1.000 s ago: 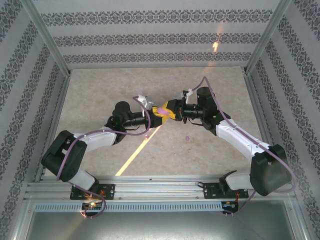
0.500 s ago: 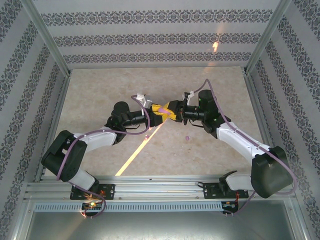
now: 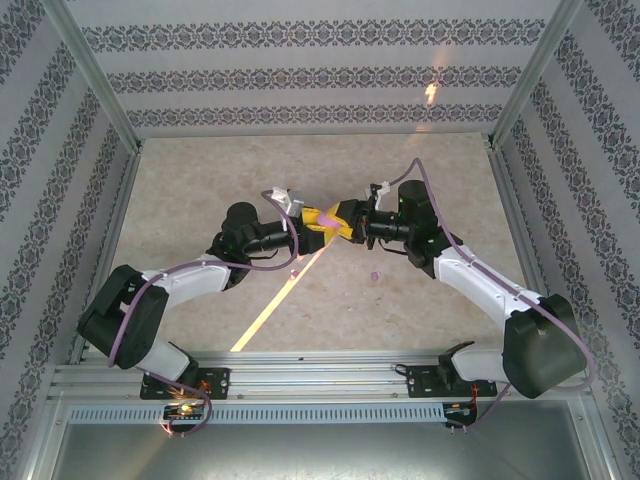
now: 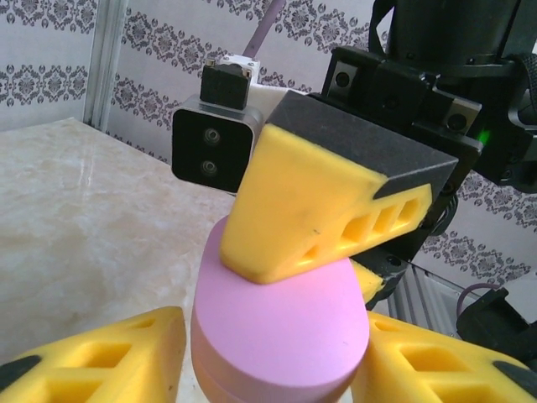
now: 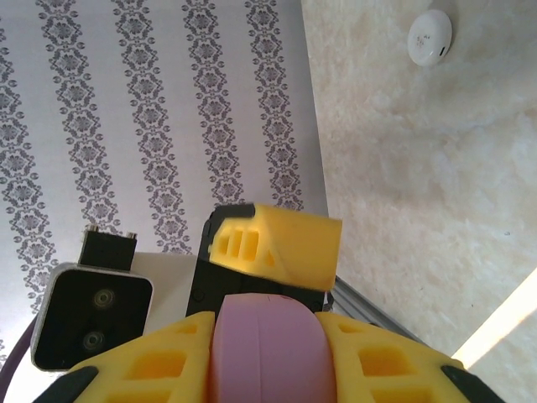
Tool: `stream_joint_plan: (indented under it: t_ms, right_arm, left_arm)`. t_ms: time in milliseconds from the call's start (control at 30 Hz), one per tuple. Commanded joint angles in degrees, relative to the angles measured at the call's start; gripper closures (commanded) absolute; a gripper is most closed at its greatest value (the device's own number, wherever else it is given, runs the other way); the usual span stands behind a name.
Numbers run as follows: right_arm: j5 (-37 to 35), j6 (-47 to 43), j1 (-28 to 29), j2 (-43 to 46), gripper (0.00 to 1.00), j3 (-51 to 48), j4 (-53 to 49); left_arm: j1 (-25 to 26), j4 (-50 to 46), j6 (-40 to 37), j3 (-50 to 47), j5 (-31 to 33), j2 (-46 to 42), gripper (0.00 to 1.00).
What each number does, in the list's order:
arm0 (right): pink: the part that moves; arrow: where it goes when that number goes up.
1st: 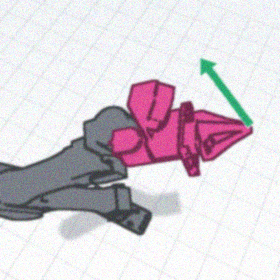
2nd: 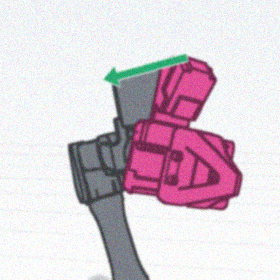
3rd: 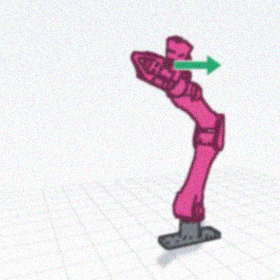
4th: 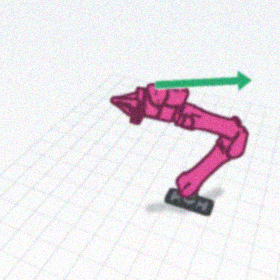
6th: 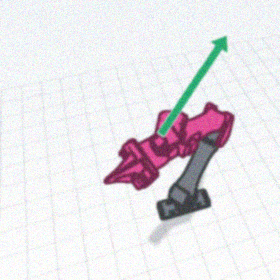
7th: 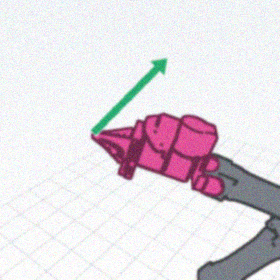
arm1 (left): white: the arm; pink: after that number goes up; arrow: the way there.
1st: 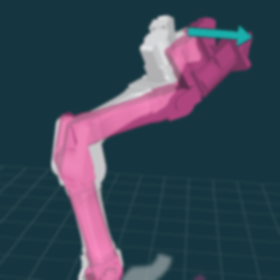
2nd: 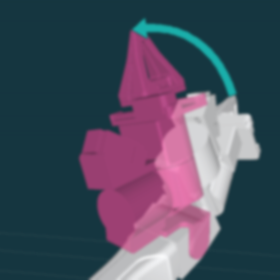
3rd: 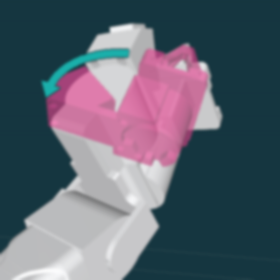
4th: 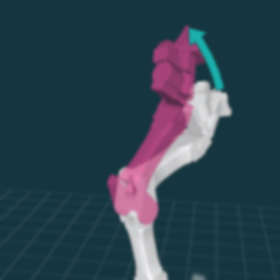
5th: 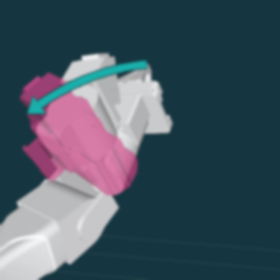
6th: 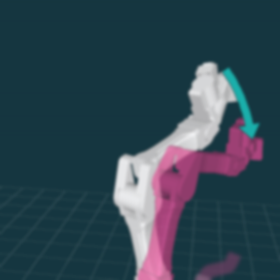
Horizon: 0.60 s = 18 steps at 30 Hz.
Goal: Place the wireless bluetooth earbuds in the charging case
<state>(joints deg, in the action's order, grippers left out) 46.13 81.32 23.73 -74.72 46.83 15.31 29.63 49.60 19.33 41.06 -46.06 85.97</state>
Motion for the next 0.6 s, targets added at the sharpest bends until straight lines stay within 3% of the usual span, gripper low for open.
stream_joint_plan:
  t_ms: [0,333,567]
  right_arm:
    - [-0.5,0.5,-0.6,2.3,0.78,-0.9,1.9]
    - [-0.3,-0.7,-0.2,2.8,0.77,-2.1,0.6]
    - [0.3,-5.4,-0.1,3.6,0.60,-0.6,-3.8]
  left_arm:
    - [0.2,-1.2,-1.9,1.3,-0.4,-1.3,0.55]
    - [0.2,6.5,4.2,1.0,-2.3,0.3,0.76]
    - [0.2,4.1,4.2,1.9,-3.1,-1.5,0.90]
